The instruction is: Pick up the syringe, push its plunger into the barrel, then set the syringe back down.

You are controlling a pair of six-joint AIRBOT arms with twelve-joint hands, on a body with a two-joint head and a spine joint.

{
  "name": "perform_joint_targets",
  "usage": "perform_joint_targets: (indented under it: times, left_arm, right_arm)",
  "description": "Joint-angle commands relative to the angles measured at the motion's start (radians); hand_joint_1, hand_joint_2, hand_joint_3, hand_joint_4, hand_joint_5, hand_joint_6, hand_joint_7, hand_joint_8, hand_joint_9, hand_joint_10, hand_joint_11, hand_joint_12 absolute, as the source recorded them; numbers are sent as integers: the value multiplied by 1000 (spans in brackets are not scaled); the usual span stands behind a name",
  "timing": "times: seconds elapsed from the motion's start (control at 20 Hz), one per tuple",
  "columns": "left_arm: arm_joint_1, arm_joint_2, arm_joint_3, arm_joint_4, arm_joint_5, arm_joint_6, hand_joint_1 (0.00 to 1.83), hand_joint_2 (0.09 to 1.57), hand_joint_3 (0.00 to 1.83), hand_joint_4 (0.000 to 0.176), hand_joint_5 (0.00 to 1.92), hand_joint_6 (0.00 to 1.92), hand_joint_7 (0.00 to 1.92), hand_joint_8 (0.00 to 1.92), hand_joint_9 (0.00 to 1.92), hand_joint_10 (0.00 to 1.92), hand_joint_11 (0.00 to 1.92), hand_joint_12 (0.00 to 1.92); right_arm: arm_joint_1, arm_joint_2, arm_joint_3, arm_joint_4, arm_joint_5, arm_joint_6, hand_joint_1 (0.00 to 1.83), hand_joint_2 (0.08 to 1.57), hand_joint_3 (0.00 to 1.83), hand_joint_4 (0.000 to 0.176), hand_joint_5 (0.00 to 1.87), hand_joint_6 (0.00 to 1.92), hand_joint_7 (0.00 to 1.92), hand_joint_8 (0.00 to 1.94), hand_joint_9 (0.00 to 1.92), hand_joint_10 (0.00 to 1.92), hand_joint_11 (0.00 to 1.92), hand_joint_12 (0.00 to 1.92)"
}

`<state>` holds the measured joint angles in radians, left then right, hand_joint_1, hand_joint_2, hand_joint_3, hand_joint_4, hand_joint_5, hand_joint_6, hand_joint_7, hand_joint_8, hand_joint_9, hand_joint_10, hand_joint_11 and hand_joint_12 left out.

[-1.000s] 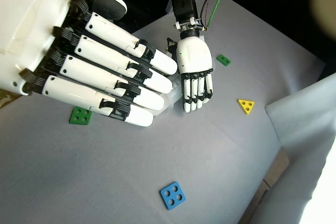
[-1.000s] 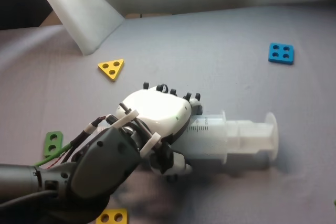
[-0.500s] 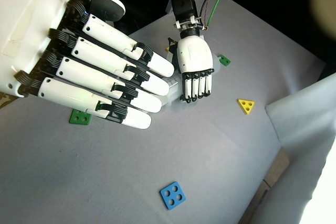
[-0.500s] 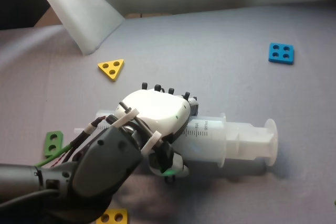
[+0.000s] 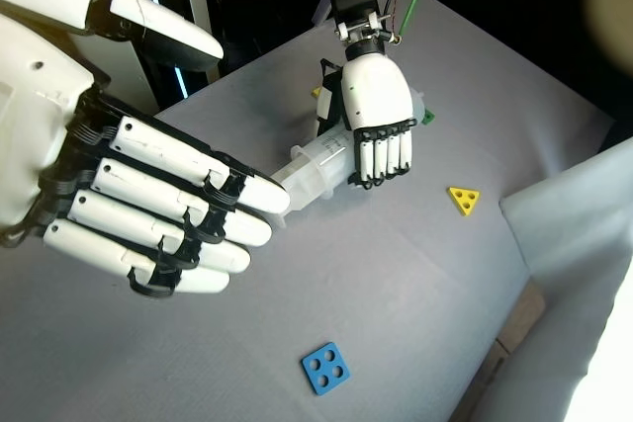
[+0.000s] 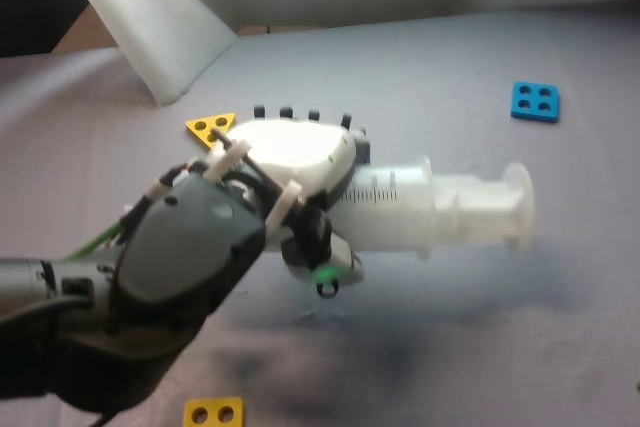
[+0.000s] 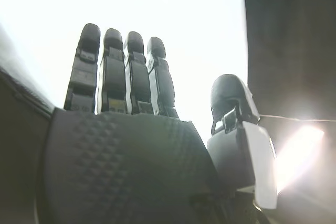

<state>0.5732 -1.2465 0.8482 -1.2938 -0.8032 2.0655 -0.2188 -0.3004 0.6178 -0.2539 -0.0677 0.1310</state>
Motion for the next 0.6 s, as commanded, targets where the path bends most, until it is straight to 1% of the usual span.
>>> perform_joint_targets:
  times: [0.0, 0.1, 0.25, 0.35, 0.4, 0.45, 0.5, 0.55]
  left_arm:
    - [-34, 12, -6, 63, -55, 5, 1285, 1349, 0, 0, 613, 1466, 533, 1768, 454, 1792, 317, 1739]
    - [-66, 31, -15, 38, -53, 11, 1293, 1334, 0, 0, 630, 1432, 563, 1727, 481, 1769, 341, 1731]
    - [-101, 51, -24, 10, -35, 23, 1285, 1344, 2, 0, 619, 1483, 529, 1763, 462, 1774, 328, 1732]
    - [-123, 70, -35, -12, -27, 41, 1273, 1368, 6, 0, 566, 1572, 496, 1800, 435, 1831, 303, 1786]
    - [-133, 75, -36, -19, -23, 41, 1272, 1371, 4, 0, 546, 1620, 503, 1781, 442, 1830, 303, 1801]
    - [-141, 80, -37, -21, -19, 41, 1271, 1373, 3, 0, 537, 1628, 501, 1778, 446, 1831, 294, 1791]
    - [-151, 85, -39, -33, -15, 50, 1276, 1365, 0, 0, 582, 1554, 488, 1821, 448, 1786, 303, 1741]
    - [-160, 87, -39, -39, -9, 58, 1284, 1348, 0, 0, 598, 1568, 517, 1770, 482, 1720, 344, 1674]
  right_arm:
    - [5, 14, -14, 45, 96, 6, 0, 1335, 0, 0, 235, 4, 191, 3, 152, 4, 0, 408]
    - [4, 29, -25, 166, 69, 5, 0, 1335, 0, 0, 237, 4, 192, 2, 153, 4, 0, 419]
    - [1, 50, -23, 275, 70, 1, 0, 1329, 0, 0, 245, 4, 203, 3, 164, 6, 0, 445]
    - [-5, 61, -19, 356, 72, 1, 0, 1329, 0, 0, 238, 0, 188, 0, 149, 0, 0, 400]
    - [-11, 71, -19, 416, 72, 1, 0, 1331, 0, 0, 245, 3, 194, 3, 150, 1, 0, 401]
    - [-19, 74, -17, 464, 71, 1, 0, 1330, 0, 0, 248, 3, 198, 2, 150, 1, 0, 417]
    - [-33, 74, -13, 520, 71, 2, 0, 1332, 0, 0, 252, 4, 201, 3, 151, 1, 0, 418]
    - [-45, 74, -10, 565, 68, 2, 0, 1335, 1, 0, 261, 6, 216, 5, 165, 5, 0, 454]
